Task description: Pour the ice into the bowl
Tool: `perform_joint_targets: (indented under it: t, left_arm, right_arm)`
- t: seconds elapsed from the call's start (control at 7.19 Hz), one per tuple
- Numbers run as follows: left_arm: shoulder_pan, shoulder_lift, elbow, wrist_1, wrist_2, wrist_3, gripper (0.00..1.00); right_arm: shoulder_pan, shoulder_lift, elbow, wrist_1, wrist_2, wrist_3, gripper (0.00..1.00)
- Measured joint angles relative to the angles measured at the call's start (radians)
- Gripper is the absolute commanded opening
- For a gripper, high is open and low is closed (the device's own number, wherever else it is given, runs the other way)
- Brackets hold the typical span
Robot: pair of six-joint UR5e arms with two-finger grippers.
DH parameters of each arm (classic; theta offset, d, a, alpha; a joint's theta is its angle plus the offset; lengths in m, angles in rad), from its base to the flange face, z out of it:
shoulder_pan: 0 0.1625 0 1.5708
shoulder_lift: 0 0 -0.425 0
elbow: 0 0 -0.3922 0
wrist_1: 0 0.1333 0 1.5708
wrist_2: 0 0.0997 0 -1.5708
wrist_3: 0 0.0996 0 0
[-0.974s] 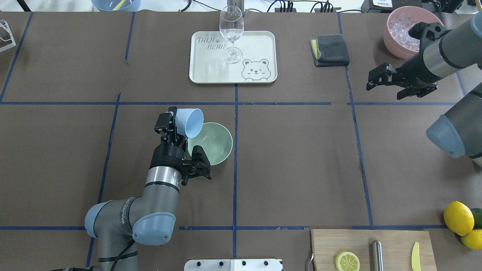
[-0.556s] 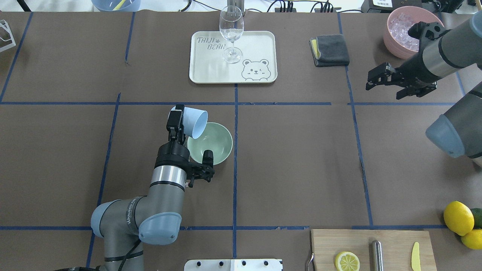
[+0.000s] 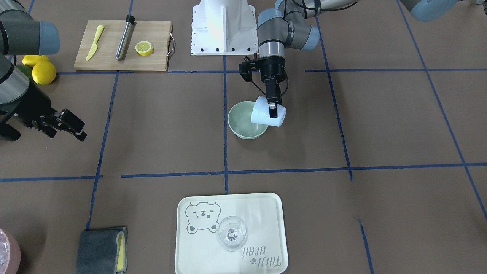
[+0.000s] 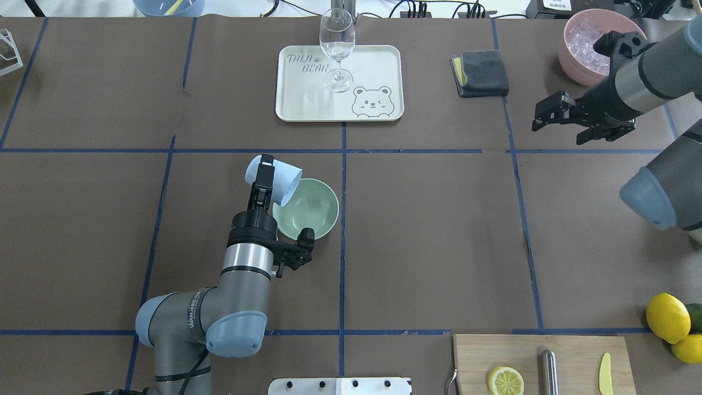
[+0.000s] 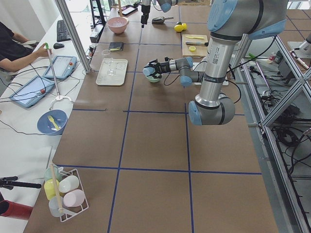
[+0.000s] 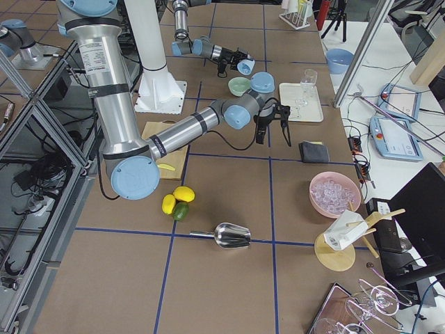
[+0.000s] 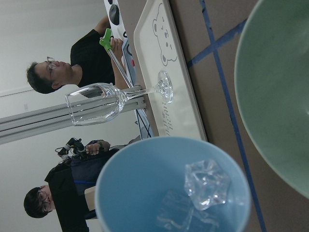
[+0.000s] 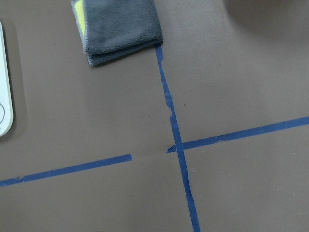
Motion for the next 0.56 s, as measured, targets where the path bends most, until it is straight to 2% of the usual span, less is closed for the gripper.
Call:
perform_joint_targets:
  t: [0.56]
  left_arm:
    - [0.01,-0.002,-0.005,0.03,0.011,0.168,0.0]
  right_arm:
    - [0.0,0.0,-0.001,0.0,0.004,0.002,1.0]
